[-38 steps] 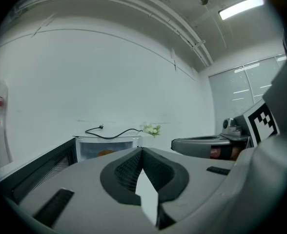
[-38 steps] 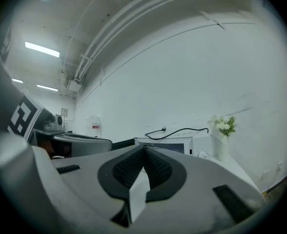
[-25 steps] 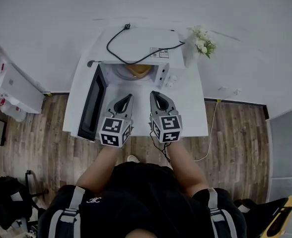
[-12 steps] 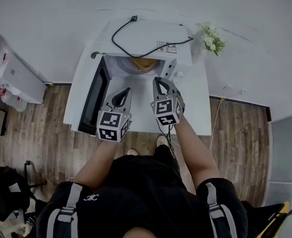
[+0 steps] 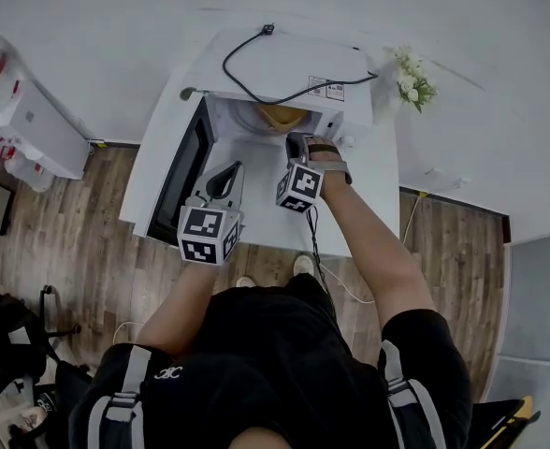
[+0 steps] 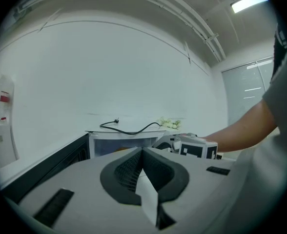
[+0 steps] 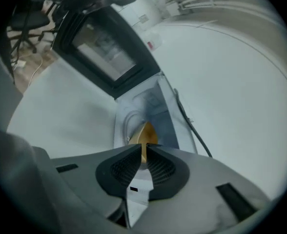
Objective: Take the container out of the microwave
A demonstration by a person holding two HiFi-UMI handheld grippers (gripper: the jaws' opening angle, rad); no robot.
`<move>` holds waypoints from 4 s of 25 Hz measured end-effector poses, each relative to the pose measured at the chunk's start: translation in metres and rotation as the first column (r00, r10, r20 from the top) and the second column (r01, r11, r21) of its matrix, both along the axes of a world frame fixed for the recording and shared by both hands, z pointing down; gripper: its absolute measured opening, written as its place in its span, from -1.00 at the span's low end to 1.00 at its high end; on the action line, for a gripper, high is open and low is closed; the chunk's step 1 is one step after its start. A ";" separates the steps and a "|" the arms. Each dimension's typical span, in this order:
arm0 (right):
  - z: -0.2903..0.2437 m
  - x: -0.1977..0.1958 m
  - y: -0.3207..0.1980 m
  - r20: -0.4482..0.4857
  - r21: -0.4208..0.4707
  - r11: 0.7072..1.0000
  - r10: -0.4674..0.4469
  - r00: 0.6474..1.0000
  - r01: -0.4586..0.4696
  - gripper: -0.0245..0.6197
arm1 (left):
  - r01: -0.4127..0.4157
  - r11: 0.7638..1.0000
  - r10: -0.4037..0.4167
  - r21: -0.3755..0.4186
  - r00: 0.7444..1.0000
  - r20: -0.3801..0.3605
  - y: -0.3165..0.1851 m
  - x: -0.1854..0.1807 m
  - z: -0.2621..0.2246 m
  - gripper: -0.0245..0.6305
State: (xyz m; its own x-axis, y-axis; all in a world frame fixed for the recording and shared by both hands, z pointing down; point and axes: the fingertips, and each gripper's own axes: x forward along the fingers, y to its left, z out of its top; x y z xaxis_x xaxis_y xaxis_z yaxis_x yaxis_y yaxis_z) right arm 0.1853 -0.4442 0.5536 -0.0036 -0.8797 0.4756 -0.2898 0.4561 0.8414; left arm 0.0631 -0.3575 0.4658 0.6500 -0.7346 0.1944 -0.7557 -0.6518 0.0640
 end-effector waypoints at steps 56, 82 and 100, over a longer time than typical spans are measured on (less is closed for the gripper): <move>0.087 -0.018 -0.039 -0.164 -0.594 0.803 -0.187 0.969 0.055 -0.87 | 0.105 0.994 -0.106 -0.011 0.994 -0.011 -0.045 -0.035 0.007 -0.91; 0.081 -0.035 0.114 -0.123 -0.689 0.705 -0.344 0.931 0.169 -0.89 | 0.059 0.997 -0.058 -0.052 0.998 0.011 -0.026 -0.029 0.035 -0.91; 0.082 -0.035 0.144 -0.103 -0.691 0.700 -0.338 0.935 0.177 -0.89 | 0.045 0.998 -0.045 -0.045 0.999 0.019 -0.007 -0.027 0.034 -0.91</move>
